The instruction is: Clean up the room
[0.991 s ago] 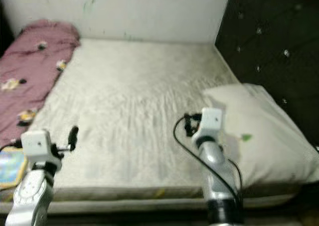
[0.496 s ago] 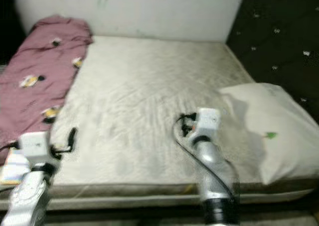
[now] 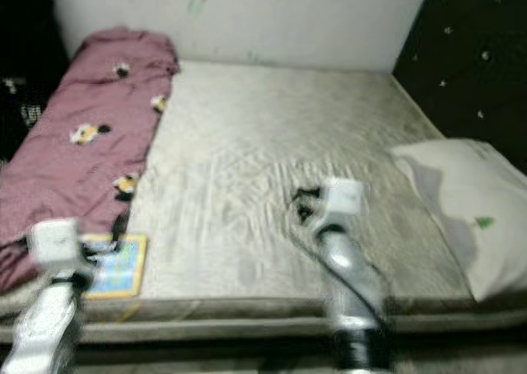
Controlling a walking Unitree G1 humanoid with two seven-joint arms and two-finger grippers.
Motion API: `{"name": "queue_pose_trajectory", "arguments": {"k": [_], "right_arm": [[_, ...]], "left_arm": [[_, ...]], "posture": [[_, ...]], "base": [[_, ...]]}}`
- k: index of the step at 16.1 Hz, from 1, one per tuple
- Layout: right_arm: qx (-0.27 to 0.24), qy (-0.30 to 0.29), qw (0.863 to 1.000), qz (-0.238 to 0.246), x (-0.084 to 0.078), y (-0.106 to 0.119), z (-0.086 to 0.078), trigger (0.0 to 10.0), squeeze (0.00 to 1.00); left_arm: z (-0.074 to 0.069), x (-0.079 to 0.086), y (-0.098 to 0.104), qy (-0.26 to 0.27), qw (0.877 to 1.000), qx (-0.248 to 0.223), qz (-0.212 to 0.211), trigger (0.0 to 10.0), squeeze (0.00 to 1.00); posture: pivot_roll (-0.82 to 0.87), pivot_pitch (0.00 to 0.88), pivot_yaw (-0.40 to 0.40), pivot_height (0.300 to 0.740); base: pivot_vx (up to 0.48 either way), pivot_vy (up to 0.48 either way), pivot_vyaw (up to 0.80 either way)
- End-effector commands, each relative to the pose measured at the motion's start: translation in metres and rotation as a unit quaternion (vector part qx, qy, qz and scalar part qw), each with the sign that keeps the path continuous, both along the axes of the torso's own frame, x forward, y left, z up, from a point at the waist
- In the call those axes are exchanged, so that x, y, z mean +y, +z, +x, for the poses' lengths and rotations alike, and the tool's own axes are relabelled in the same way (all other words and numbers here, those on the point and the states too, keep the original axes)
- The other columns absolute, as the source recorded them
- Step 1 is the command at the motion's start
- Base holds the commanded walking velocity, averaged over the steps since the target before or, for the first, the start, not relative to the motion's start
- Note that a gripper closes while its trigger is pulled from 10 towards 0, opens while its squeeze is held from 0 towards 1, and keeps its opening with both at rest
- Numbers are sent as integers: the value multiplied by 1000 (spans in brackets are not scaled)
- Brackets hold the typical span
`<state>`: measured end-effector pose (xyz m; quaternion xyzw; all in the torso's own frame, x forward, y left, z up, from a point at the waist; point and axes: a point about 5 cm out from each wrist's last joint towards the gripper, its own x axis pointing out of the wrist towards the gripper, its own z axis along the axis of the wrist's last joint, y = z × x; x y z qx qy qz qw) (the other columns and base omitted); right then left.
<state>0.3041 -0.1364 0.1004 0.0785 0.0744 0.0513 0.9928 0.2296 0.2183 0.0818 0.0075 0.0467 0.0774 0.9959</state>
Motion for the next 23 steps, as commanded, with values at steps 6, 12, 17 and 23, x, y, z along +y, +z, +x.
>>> {"name": "queue_pose_trajectory", "arguments": {"k": [6,12,17,23], "right_arm": [[5,-19,1000,-13,-15,-1,1,10000,0],[5,-19,1000,-13,-14,-1,2,10000,0],[5,-32,999,-21,-18,-1,3,10000,0],[7,-32,999,-21,-18,-2,4,10000,0]], "left_arm": [[3,-8,2,-13,1000,-7,-6,10000,0],[4,-9,3,-13,1000,-9,-6,10000,0],[5,-8,4,-15,1000,-11,-8,10000,0],[5,-8,4,-17,1000,-12,-5,10000,0]], "posture": [[-16,0,-60,740],[-17,0,-57,740],[-18,0,-56,740],[-21,0,-54,740]], "base": [[0,480,0],[0,480,0],[0,480,0],[0,480,0]]}}
